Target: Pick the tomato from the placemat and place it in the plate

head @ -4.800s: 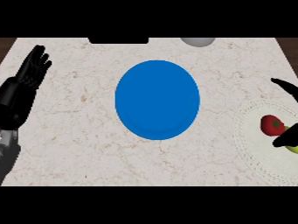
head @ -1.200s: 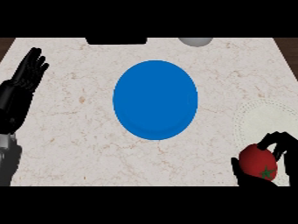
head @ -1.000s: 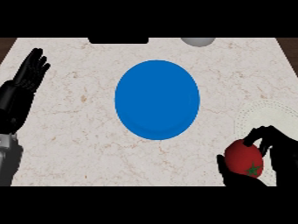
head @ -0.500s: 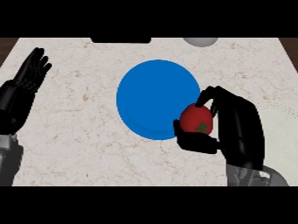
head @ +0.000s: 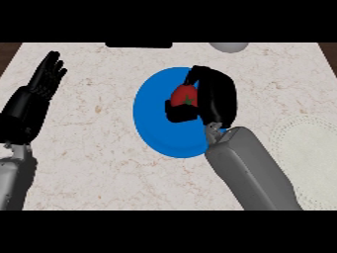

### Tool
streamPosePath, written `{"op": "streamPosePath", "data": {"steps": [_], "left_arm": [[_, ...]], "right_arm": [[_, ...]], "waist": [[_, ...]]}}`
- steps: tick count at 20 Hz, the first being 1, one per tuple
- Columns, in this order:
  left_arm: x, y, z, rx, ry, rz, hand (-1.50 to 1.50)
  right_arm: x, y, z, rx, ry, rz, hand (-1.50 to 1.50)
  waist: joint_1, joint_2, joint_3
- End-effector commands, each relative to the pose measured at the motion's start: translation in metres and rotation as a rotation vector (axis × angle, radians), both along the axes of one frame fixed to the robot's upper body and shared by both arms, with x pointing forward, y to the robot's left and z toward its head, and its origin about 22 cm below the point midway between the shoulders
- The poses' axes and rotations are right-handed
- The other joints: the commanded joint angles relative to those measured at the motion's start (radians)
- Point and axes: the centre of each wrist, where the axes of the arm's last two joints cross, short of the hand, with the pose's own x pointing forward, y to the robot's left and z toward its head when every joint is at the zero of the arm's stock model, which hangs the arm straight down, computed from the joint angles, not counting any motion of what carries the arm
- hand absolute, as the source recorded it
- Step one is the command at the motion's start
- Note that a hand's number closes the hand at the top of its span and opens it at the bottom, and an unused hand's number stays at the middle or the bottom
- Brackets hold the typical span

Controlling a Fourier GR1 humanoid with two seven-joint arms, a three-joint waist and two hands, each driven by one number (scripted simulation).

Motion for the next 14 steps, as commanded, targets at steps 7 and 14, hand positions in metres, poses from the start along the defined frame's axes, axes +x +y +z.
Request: {"op": "streamPosePath", "data": {"steps": [7,14], "left_arm": [[0.005,0.004,0.007,0.012,-0.018,-0.016,0.0],[0.006,-0.006,-0.003,0.005,-0.016,-0.043,0.0]], "right_arm": [[0.062,0.01,-0.052,-0.075,0.117,-0.013,1.5],[0.07,0.006,-0.068,0.125,0.135,-0.075,-1.5]], "waist": [[0.022,0.008,0.0],[0.05,0.017,0.001]]}}
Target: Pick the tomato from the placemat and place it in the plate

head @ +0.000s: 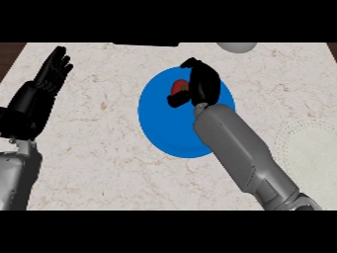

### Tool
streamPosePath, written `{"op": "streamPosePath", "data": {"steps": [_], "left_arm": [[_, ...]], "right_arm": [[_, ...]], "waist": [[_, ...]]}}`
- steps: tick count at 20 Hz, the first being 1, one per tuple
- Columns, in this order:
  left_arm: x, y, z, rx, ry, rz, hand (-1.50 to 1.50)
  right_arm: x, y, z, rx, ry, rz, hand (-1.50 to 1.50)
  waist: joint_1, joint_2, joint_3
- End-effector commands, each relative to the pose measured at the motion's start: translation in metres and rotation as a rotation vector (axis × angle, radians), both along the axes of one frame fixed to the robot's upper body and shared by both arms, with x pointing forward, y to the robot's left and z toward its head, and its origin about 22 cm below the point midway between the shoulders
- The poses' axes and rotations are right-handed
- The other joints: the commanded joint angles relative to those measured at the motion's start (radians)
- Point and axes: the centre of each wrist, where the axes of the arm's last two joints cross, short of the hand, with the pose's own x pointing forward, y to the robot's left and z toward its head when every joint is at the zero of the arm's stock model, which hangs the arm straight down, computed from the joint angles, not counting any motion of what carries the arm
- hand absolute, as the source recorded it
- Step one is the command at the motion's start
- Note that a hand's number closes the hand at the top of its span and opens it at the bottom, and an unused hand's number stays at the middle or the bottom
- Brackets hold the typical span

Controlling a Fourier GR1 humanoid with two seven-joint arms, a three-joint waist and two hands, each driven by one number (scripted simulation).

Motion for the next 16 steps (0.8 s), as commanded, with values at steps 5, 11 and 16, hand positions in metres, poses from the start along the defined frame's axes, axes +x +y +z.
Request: {"op": "streamPosePath", "data": {"steps": [5,11,16], "left_arm": [[-0.001,-0.014,0.008,0.011,0.01,-0.048,0.0],[0.002,0.011,0.004,-0.001,-0.003,-0.013,0.0],[-0.003,0.001,0.002,0.001,0.011,0.016,0.0]], "right_arm": [[0.009,-0.001,-0.003,0.194,-0.109,-0.005,-1.5],[0.0,-0.009,-0.006,0.383,-0.301,-0.051,-1.5],[0.008,-0.02,0.0,0.488,-0.341,-0.102,-1.5]], "waist": [[0.032,0.006,0.001],[0.001,-0.002,0.001],[-0.023,-0.007,0.001]]}}
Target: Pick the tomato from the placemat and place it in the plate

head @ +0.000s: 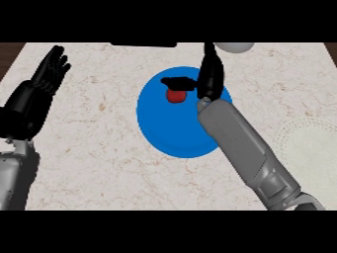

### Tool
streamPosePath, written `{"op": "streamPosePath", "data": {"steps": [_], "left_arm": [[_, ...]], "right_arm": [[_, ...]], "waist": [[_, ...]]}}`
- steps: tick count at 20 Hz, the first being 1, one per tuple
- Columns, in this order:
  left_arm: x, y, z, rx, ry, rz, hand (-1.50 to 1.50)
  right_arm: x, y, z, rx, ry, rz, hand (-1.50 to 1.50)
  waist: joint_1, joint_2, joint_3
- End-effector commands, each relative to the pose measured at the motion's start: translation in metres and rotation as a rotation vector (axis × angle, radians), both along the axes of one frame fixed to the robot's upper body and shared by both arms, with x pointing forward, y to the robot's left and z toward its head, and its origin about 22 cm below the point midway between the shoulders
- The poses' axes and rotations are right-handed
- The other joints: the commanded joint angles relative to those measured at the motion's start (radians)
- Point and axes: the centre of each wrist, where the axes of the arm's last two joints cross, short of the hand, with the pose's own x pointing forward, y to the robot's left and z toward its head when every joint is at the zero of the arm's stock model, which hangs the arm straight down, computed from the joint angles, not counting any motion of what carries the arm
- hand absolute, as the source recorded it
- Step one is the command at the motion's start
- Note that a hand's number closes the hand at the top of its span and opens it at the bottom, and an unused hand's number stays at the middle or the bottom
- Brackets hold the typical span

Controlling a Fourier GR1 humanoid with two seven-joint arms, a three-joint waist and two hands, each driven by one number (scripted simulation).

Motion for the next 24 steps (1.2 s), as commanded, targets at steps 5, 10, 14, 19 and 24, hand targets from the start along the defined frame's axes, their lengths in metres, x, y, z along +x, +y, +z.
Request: {"op": "streamPosePath", "data": {"steps": [5,10,14,19,24], "left_arm": [[-0.011,0.012,-0.015,0.001,0.01,0.064,0.0],[-0.022,0.01,-0.007,0.001,0.017,0.058,0.0],[-0.006,0.032,-0.012,0.003,0.005,0.061,0.0],[-0.021,0.007,-0.002,0.009,0.009,0.075,0.0],[-0.027,0.007,0.007,-0.02,0.014,0.053,0.0]], "right_arm": [[-0.016,-0.061,-0.021,0.132,-0.083,-0.056,-1.5],[-0.046,-0.094,-0.026,0.186,-0.101,-0.064,-1.5],[-0.07,-0.131,-0.016,0.138,-0.104,-0.024,-1.5],[-0.118,-0.192,-0.025,0.119,-0.067,-0.016,-1.5],[-0.135,-0.235,-0.023,0.099,-0.09,-0.026,-1.5]], "waist": [[-0.05,-0.012,-0.001],[-0.056,-0.017,-0.001],[-0.06,-0.015,-0.002],[-0.062,-0.018,-0.001],[-0.05,-0.014,-0.001]]}}
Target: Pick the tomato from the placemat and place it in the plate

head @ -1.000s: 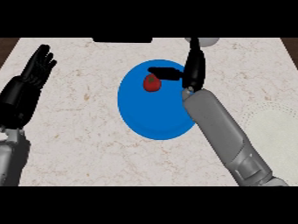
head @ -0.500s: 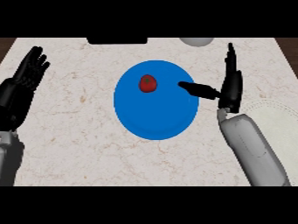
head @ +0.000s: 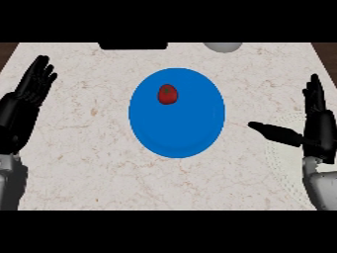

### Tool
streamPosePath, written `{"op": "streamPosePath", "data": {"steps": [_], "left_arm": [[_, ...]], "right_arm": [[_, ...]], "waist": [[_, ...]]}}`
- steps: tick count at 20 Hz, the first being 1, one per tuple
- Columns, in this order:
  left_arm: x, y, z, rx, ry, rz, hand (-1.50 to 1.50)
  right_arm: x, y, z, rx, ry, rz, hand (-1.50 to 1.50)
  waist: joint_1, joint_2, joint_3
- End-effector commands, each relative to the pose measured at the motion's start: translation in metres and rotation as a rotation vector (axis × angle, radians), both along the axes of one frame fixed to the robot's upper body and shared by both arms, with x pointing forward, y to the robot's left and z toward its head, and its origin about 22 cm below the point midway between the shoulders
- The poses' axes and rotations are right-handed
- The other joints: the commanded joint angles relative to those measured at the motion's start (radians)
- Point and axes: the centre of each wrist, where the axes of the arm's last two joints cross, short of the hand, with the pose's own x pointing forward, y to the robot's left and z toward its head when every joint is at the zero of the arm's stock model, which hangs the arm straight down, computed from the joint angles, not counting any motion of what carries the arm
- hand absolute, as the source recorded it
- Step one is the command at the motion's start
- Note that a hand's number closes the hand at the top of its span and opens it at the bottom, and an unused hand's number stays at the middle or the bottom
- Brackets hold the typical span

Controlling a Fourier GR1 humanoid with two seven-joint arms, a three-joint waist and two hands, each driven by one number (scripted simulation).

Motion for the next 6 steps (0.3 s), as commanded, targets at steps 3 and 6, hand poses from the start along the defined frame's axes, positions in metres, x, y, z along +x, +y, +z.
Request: {"op": "streamPosePath", "data": {"steps": [3,6], "left_arm": [[0.004,0.015,0.018,-0.003,-0.003,0.022,0.0],[0.014,0.006,-0.003,-0.006,-0.006,0.01,0.0]], "right_arm": [[-0.043,-0.037,0.005,-0.049,0.002,0.027,-1.5],[-0.029,-0.051,-0.01,-0.099,-0.012,-0.035,-1.5]], "waist": [[0.0,0.001,0.0],[0.004,0.003,0.0]]}}
